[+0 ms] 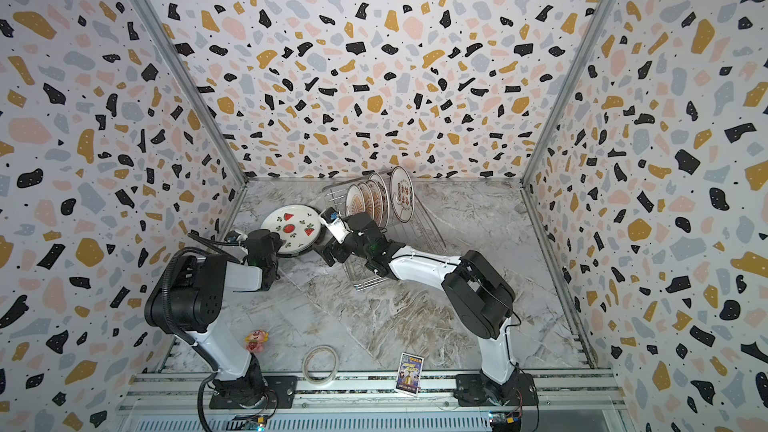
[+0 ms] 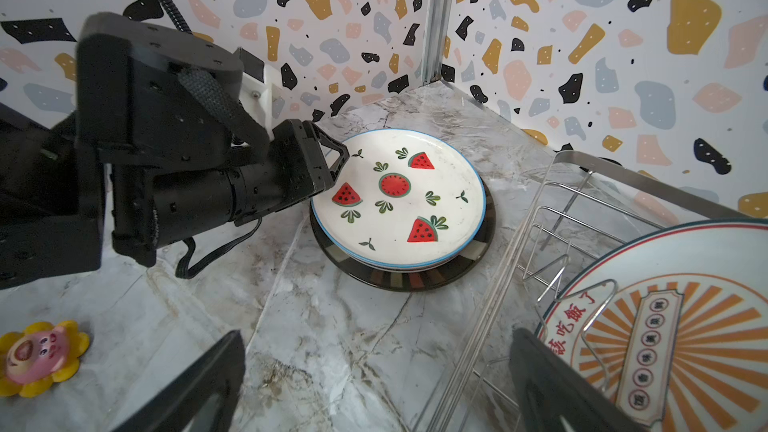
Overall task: Unload the plates from the dish rack
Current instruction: 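Press the watermelon plate flat on the stack with the left gripper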
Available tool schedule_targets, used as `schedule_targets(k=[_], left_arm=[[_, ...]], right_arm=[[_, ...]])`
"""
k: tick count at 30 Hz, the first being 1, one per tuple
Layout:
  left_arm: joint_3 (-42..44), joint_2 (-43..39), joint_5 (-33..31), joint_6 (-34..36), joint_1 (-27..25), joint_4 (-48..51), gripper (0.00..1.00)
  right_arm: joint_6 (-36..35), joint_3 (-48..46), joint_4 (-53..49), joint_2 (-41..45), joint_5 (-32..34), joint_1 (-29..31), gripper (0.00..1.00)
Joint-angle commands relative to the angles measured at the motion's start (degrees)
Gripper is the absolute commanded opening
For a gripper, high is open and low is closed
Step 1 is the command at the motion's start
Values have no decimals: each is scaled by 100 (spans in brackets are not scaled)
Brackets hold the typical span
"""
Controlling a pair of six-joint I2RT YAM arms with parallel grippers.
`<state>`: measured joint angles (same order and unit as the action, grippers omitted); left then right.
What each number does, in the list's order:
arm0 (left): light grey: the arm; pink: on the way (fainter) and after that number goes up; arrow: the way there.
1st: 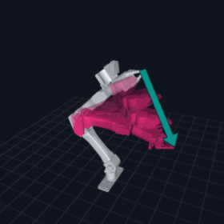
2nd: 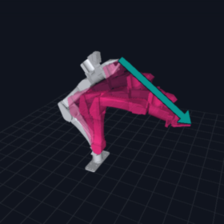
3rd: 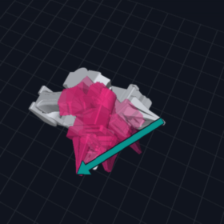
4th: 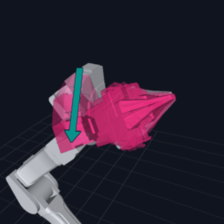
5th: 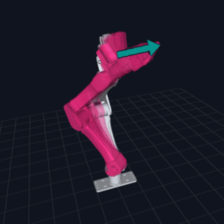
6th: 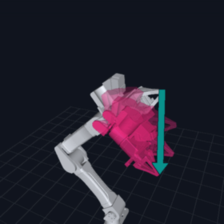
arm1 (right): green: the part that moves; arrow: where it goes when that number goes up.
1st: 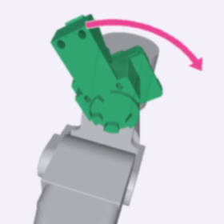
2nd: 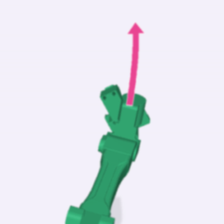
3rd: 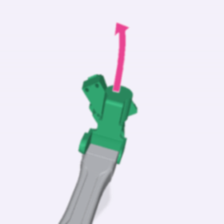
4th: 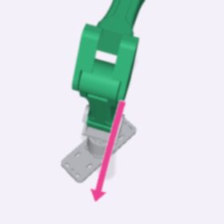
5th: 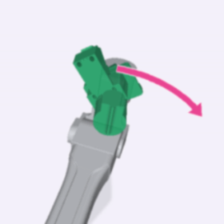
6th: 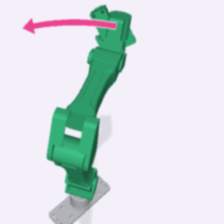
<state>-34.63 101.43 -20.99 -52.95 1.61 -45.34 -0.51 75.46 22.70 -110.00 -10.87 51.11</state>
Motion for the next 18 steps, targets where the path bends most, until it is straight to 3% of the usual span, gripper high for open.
schedule_targets(k=[1,10,18], left_arm=[[-64,-21,73,84,9,-251,50],[28,-127,97,56,6,-244,50],[153,-541,69,-10,6,-87,71]], right_arm=[[15,21,77,239,-14,-13,100],[35,47,59,274,-28,-22,100],[63,-220,143,741,141,-36,100]])
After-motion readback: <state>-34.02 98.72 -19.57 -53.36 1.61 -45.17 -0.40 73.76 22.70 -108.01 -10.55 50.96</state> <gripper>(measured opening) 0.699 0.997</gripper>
